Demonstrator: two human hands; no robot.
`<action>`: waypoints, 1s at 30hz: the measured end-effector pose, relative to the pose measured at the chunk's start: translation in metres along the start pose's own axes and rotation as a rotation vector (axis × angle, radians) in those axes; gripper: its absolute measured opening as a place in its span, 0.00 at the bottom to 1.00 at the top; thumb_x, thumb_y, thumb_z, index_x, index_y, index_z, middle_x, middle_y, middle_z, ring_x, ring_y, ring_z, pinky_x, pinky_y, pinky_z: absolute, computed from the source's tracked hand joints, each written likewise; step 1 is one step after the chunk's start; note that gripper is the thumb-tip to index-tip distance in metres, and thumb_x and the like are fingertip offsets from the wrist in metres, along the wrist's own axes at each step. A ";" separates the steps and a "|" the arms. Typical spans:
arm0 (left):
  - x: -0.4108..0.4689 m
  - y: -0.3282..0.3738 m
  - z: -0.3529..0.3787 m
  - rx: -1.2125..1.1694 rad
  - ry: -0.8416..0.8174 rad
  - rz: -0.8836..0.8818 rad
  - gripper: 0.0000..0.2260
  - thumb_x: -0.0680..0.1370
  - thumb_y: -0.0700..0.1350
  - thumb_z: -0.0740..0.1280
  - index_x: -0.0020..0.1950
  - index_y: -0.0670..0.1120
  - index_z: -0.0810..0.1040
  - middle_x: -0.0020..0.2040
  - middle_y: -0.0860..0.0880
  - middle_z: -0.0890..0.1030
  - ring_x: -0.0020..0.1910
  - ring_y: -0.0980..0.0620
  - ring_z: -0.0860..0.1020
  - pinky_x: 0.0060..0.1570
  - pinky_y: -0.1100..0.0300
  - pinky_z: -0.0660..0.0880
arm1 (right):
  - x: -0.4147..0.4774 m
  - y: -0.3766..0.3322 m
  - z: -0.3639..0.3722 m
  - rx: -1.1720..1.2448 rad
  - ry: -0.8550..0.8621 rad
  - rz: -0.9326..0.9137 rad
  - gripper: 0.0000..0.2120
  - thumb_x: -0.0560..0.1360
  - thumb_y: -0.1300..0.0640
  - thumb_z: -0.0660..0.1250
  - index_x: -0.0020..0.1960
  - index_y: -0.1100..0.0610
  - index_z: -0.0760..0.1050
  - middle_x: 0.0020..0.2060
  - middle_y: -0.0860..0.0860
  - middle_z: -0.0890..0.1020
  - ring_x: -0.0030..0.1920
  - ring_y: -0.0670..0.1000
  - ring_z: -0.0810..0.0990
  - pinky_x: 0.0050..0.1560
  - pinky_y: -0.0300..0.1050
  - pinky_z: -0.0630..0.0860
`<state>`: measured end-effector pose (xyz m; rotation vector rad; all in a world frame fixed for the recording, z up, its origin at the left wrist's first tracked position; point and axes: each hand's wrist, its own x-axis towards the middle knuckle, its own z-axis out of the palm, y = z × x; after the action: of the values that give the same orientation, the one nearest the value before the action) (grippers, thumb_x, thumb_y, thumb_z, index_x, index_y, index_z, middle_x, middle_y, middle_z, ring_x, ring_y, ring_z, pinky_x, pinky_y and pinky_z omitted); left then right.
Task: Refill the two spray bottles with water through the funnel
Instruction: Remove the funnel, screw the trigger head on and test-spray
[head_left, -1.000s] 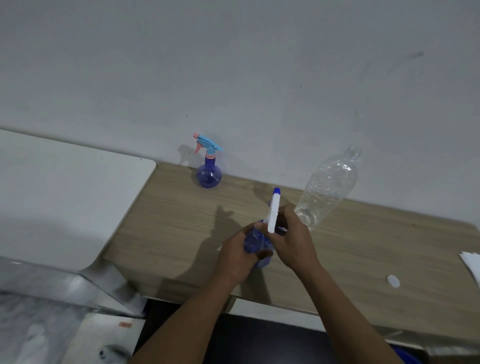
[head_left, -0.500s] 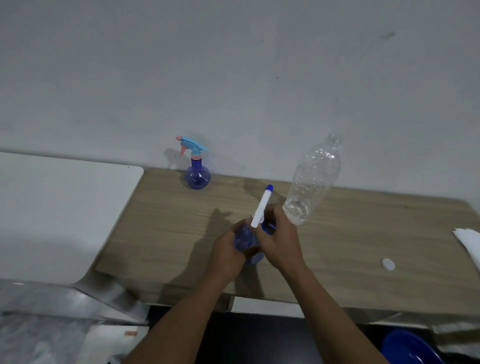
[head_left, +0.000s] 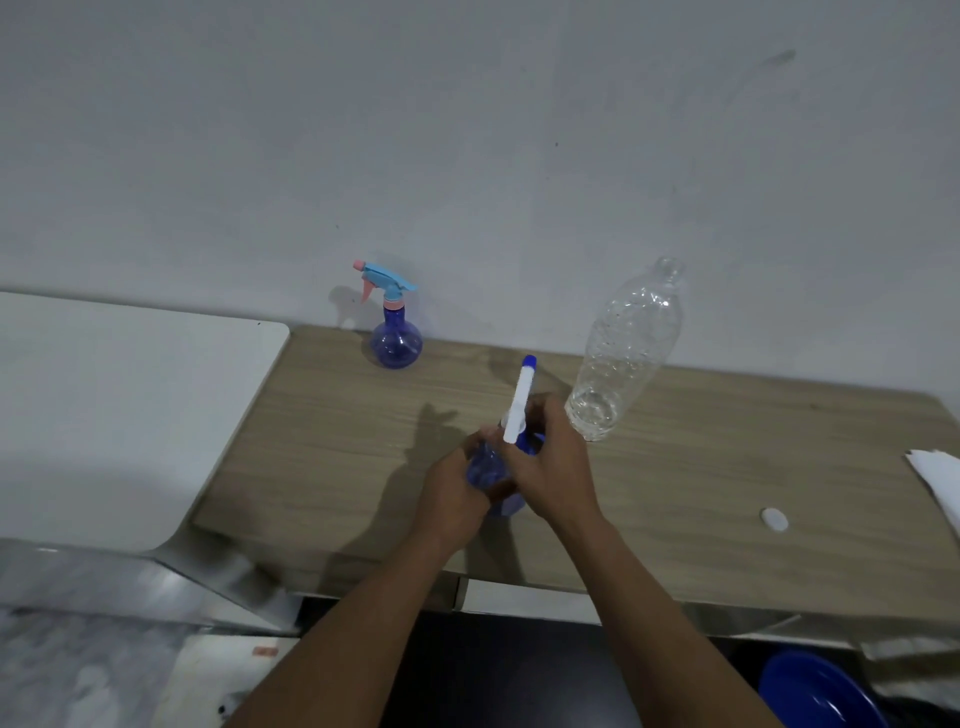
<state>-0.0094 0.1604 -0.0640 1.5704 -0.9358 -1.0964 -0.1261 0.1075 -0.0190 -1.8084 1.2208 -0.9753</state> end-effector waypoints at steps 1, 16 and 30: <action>0.000 0.000 0.000 -0.004 -0.007 0.012 0.21 0.73 0.39 0.76 0.64 0.53 0.78 0.55 0.56 0.84 0.54 0.58 0.83 0.50 0.64 0.80 | -0.002 0.000 -0.002 0.017 -0.017 -0.045 0.09 0.74 0.56 0.74 0.52 0.53 0.75 0.42 0.46 0.82 0.43 0.45 0.81 0.44 0.40 0.78; 0.001 -0.003 0.000 0.014 0.017 0.042 0.23 0.73 0.36 0.75 0.61 0.60 0.78 0.54 0.57 0.84 0.55 0.58 0.82 0.54 0.62 0.80 | 0.000 0.002 -0.006 0.039 -0.060 -0.012 0.08 0.74 0.58 0.74 0.47 0.52 0.76 0.42 0.44 0.82 0.45 0.43 0.81 0.45 0.38 0.78; 0.001 -0.006 0.000 0.027 0.021 0.068 0.21 0.72 0.37 0.76 0.54 0.63 0.79 0.54 0.54 0.85 0.52 0.57 0.83 0.49 0.65 0.79 | -0.003 -0.002 -0.004 0.088 -0.014 0.069 0.15 0.71 0.57 0.78 0.46 0.53 0.71 0.40 0.46 0.81 0.41 0.42 0.81 0.41 0.33 0.75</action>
<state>-0.0087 0.1604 -0.0700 1.5571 -0.9869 -1.0220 -0.1296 0.1100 -0.0161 -1.6915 1.2053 -0.9604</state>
